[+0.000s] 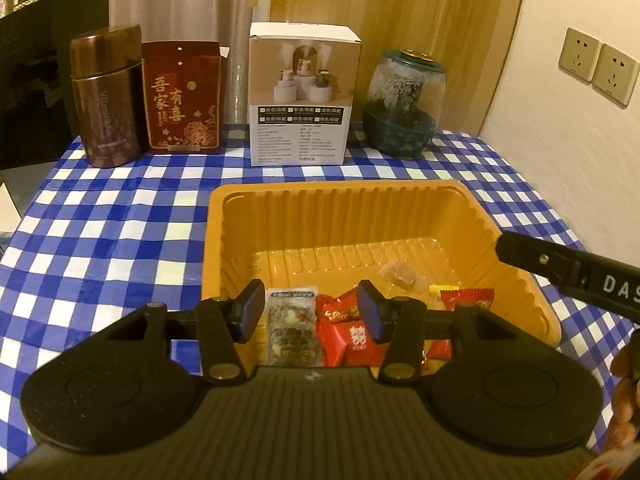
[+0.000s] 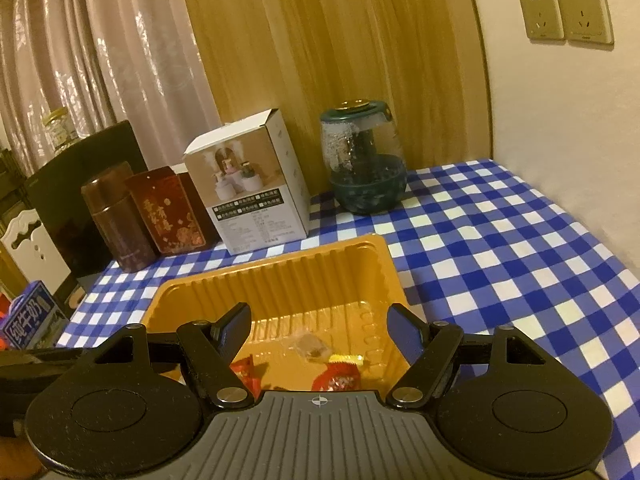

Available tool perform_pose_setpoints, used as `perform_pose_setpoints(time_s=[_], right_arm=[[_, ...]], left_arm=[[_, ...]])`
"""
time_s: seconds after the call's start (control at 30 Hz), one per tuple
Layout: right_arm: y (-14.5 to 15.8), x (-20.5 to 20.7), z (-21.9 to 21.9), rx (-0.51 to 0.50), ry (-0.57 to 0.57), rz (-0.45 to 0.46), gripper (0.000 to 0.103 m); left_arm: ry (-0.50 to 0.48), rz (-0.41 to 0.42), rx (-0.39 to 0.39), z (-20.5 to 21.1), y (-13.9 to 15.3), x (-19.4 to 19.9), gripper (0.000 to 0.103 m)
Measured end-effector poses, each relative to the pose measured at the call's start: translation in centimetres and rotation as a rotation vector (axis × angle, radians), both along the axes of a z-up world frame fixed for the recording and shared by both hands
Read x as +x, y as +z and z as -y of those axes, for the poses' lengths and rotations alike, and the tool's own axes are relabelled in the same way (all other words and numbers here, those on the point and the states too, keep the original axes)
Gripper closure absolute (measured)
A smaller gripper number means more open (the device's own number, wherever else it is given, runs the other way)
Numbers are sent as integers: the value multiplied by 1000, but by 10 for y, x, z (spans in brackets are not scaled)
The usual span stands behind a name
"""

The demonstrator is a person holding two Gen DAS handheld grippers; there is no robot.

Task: Organize snacks
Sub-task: 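Open the right tool to release the brown square candy into the tray, then move both tools back toward the green candy and white snack bag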

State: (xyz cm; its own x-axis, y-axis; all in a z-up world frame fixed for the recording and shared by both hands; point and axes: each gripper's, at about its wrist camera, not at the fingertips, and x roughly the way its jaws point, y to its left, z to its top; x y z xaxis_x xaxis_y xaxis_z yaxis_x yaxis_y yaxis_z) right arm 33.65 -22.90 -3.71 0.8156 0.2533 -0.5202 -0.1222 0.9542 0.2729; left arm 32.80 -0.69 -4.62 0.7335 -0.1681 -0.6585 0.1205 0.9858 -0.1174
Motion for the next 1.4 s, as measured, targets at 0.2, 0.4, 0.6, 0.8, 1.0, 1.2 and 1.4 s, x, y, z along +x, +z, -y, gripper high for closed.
perform_pose_setpoints(time_s=[0.2,0.4,0.6,0.8,1.0,1.2,1.4], right_arm=[[0,-25,10,-25,3,3,28],[-2,-54,21,-45,16,-6,28],[-1,-83,24,-83,68,0,28],[-10,-106,16,-139,168,-17,28],[-24,-125,0,-220,328,-16,28],[-36,-130,-11,-256,478,-33,28],[-50,-125,-27,-315,600,-58,28]], left_arm=[[-7,9,7,-5,3,-25,56],[-42,11,34,-6,5,-53,56],[-74,4,42,-10,6,-85,55],[-99,-23,44,-19,3,-106,54],[-126,-64,58,-32,-5,-125,52],[-167,-116,90,-39,-19,-133,41],[-191,-170,113,-45,-34,-129,35]])
